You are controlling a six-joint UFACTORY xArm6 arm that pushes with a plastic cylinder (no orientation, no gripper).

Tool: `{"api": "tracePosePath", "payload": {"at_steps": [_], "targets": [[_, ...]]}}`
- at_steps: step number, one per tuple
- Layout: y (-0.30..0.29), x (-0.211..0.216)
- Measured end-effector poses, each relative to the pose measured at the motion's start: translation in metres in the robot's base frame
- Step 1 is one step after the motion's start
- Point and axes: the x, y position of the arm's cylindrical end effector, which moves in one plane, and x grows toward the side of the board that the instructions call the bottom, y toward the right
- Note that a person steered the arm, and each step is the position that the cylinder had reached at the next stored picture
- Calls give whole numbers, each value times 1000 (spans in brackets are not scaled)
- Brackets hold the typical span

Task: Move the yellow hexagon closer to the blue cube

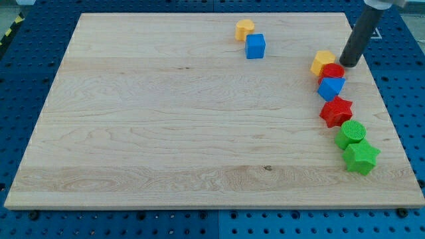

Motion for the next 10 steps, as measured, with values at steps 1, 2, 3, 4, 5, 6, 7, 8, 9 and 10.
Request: {"api": "tracePosePath", "payload": {"at_steps": [1,2,3,4,5,6,7,8,9,10], "targets": [[-12,1],[-22,1],[-34,1],[-41,2],[-43,5],[-44,8],[-50,8],[-66,8],[-85,8],[-102,8]]}}
